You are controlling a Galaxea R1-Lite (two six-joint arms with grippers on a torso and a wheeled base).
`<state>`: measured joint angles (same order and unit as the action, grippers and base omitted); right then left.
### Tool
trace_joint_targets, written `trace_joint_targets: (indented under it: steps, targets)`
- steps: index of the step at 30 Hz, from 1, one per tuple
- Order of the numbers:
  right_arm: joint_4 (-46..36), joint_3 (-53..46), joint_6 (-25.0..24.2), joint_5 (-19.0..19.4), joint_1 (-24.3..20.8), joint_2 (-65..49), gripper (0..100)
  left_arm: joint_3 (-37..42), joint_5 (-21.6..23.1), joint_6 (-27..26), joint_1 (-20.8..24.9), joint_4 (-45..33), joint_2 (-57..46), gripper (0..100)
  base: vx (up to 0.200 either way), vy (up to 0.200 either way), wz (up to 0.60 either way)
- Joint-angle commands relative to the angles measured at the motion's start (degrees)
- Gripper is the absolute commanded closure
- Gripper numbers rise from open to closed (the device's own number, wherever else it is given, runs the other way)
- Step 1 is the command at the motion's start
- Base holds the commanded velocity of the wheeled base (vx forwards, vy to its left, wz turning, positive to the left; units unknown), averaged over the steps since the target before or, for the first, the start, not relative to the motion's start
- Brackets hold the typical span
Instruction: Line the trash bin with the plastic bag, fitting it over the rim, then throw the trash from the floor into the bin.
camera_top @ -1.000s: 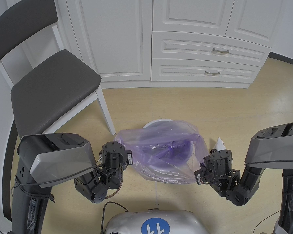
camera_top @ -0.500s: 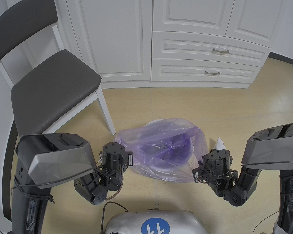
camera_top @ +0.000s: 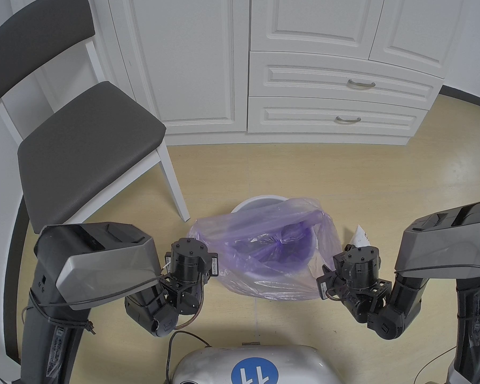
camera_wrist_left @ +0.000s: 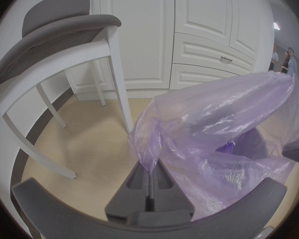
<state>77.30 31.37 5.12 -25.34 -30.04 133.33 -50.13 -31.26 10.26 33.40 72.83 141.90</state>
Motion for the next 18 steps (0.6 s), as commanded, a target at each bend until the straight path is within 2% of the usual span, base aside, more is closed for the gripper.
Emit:
trace_joint_targets:
  steps: [1, 4, 6, 7, 18]
  targets:
    - [-0.6, -3.8, 0.6, 1.6, 0.7, -5.2, 0, 3.1, 0.1, -0.2, 0.1, -0.5, -5.5, 100, 0.0, 0.0, 0.0]
    - [-0.7, -7.2, 2.3, 6.3, 2.1, -9.3, 0, 5.0, 0.4, -0.7, 0.8, -2.2, -7.5, 100, 0.0, 0.0, 0.0]
    - [-0.7, -7.8, 2.4, 7.2, 2.4, -10.0, 0, 5.0, 0.5, -0.7, 1.0, -2.4, -7.6, 100, 0.0, 0.0, 0.0]
    - [-0.7, -9.3, 2.9, 9.9, 3.4, -12.5, 0, 4.9, 0.5, -0.7, 1.1, -2.8, -7.3, 100, 0.0, 0.0, 0.0]
    - [-0.7, -6.6, 1.6, 10.5, 4.1, -12.8, 0, 4.7, 0.5, -0.7, 0.3, -5.2, -5.0, 100, 0.0, 0.0, 0.0]
